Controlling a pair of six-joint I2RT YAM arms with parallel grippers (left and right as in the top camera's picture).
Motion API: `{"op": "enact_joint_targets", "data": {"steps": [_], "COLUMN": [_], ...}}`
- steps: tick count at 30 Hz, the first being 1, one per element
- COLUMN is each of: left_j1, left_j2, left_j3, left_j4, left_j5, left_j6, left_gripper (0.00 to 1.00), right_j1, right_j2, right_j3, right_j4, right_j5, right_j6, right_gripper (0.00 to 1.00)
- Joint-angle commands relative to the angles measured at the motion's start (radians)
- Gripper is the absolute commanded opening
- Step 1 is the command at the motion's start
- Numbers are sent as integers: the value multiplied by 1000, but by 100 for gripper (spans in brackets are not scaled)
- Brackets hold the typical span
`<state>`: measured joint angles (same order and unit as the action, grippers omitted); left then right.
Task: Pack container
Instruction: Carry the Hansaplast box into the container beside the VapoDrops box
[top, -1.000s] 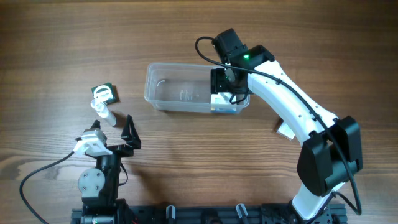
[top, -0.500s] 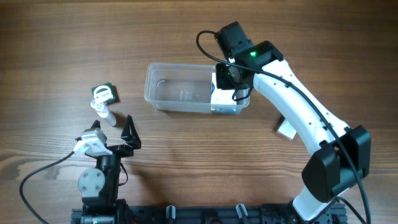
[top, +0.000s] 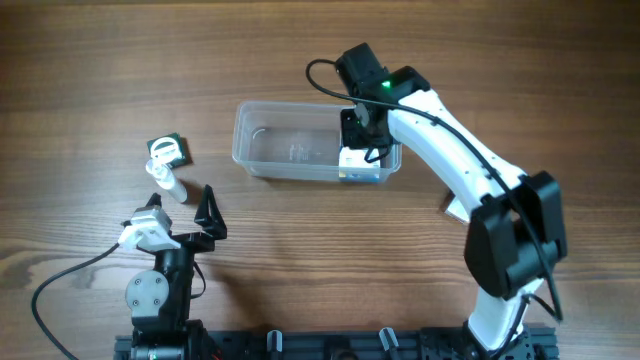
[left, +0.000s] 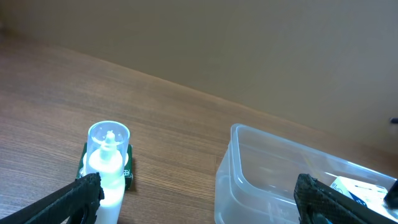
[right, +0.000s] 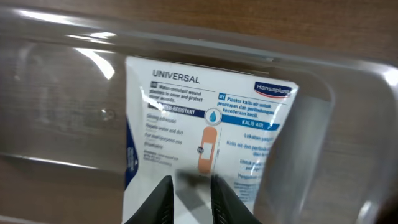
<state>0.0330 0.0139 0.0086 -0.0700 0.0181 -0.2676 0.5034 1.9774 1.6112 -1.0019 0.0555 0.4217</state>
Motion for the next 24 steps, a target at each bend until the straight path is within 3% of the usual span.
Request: {"op": "enact_joint_targets", "data": {"steps": [1, 24], "left_j1": [4, 4], "left_j2": [-6, -6], "left_j3": [-3, -3], "left_j4": [-6, -6], "left_j5": [15, 15], "left_j6": [-2, -2], "left_gripper": [100, 100], "right_j1": [3, -1], "right_j2": [48, 61], "right_j3": [16, -27], "right_j4": [3, 12], "right_j5": [-8, 23], "right_j6": [-4, -31], "right_gripper": [20, 26]}}
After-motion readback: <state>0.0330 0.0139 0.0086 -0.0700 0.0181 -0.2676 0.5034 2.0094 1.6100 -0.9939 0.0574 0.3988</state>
